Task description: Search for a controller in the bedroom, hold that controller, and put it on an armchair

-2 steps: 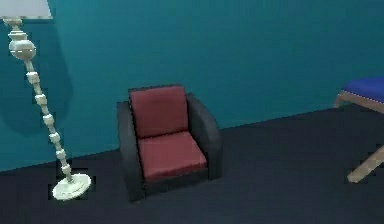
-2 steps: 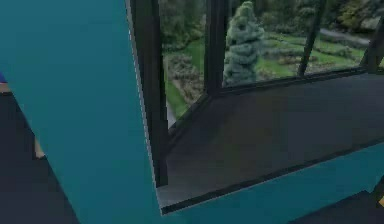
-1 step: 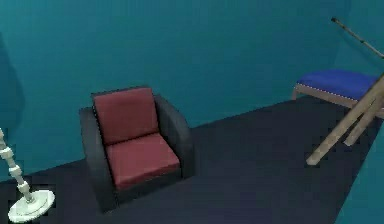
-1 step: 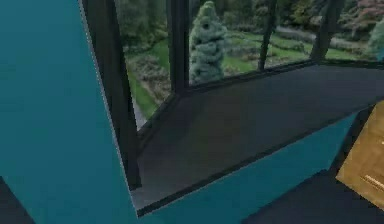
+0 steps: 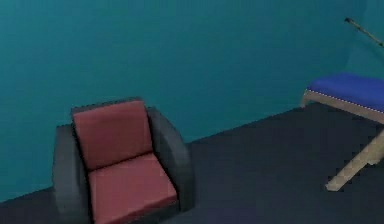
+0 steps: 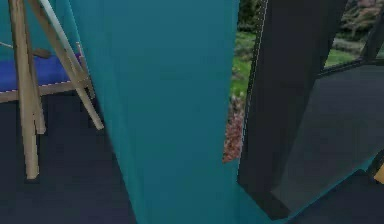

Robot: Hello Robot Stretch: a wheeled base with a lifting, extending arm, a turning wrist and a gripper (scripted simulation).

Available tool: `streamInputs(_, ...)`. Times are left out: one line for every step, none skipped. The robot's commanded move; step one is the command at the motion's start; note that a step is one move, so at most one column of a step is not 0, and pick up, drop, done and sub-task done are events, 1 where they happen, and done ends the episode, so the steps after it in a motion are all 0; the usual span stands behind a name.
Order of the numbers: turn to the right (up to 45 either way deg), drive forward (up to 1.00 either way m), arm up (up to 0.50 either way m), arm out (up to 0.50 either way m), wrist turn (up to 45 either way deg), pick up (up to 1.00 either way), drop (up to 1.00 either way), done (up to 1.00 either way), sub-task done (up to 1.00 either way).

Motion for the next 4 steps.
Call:
streamInputs(0.0,0.35,0.0,0.0,0.0,0.0,0.0,0.0,0.0)
streamInputs(33.0,0.0,0.0,0.0,0.0,0.0,0.0,0.0,0.0)
streamInputs(0.0,1.0,0.0,0.0,0.0,0.0,0.0,0.0,0.0)
streamInputs(0.0,0.65,0.0,0.0,0.0,0.0,0.0,0.0,0.0)
